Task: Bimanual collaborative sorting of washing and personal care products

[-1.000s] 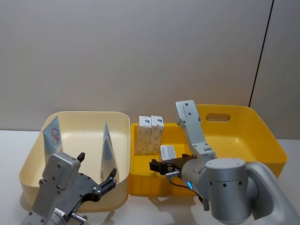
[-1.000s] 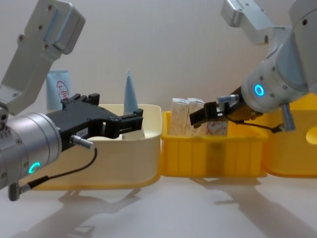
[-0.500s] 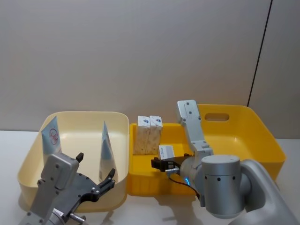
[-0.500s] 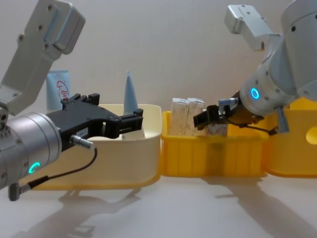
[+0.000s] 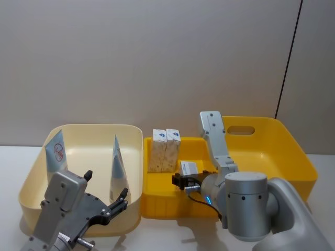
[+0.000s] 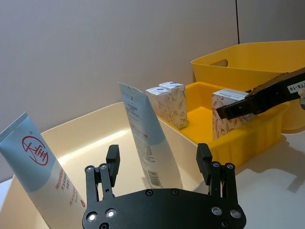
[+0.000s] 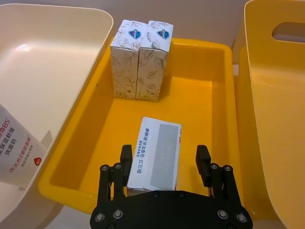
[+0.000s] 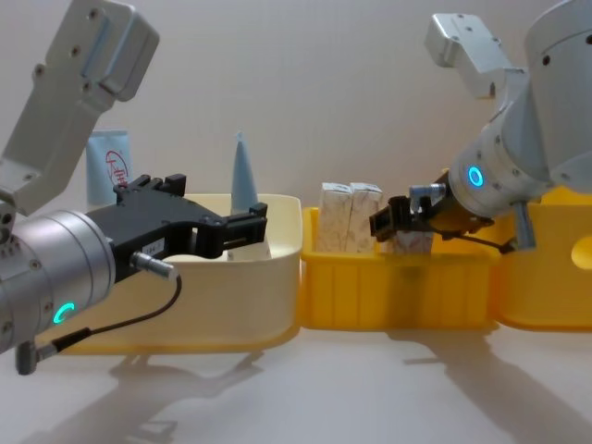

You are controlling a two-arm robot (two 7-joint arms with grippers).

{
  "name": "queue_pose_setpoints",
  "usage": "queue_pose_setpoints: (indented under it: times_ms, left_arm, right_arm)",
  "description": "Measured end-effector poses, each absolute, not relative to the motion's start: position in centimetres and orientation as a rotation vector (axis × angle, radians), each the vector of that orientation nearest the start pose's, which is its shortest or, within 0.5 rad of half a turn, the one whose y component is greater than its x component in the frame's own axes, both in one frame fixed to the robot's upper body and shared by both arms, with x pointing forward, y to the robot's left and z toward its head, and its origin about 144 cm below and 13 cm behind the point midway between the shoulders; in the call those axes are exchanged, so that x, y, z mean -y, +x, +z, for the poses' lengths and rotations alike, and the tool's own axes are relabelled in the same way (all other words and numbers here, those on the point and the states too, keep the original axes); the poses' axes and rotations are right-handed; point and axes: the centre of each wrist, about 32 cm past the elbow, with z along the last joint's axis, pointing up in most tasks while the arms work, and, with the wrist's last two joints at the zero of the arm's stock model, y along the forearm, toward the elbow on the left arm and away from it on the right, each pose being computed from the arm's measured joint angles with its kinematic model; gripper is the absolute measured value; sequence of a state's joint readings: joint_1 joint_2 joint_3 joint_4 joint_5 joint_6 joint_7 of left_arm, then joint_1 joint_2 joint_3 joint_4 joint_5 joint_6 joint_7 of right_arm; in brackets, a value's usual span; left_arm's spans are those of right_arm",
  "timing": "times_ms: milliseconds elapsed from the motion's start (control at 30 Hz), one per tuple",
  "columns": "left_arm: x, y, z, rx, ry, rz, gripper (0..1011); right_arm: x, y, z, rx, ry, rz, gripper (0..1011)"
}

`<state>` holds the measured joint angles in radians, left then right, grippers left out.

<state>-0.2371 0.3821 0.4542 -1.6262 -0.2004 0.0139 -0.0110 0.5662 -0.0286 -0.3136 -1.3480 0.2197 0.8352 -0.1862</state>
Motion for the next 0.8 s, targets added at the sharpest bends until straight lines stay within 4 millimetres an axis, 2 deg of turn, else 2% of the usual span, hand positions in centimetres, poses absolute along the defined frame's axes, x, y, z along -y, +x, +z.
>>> queue_pose_setpoints:
  times_ms: [133, 167, 233, 300, 367, 400, 800]
  left_arm:
    - [-19.84, 49.20, 120.44, 0.268, 0.061, 1.124, 1004]
    - [-19.84, 49.20, 120.44, 0.268, 0.061, 1.124, 1003]
    - [-19.84, 49.20, 120.44, 0.268, 0.061, 1.124, 1003]
    - [-19.84, 49.20, 120.44, 0.268, 0.061, 1.124, 1003]
    - [-19.84, 49.20, 120.44, 0.268, 0.061, 1.124, 1003]
    - [-19.84, 49.20, 120.44, 0.268, 0.061, 1.124, 1004]
    - [-19.84, 49.20, 120.44, 0.268, 0.061, 1.124, 1003]
  right_arm:
    - [11.81, 58.32, 128.62, -0.336, -0.445, -1.357, 742]
    - [11.81, 58.34, 128.61, -0.336, -0.443, -1.357, 683]
    - [11.81, 58.35, 128.60, -0.336, -0.443, -1.358, 673]
    - [11.84, 58.39, 128.58, -0.337, -0.441, -1.359, 563]
    - [11.84, 58.40, 128.57, -0.338, -0.441, -1.359, 531]
    - [11.83, 58.41, 128.56, -0.338, -0.440, -1.359, 477]
    - [11.86, 58.47, 128.54, -0.341, -0.439, -1.360, 395]
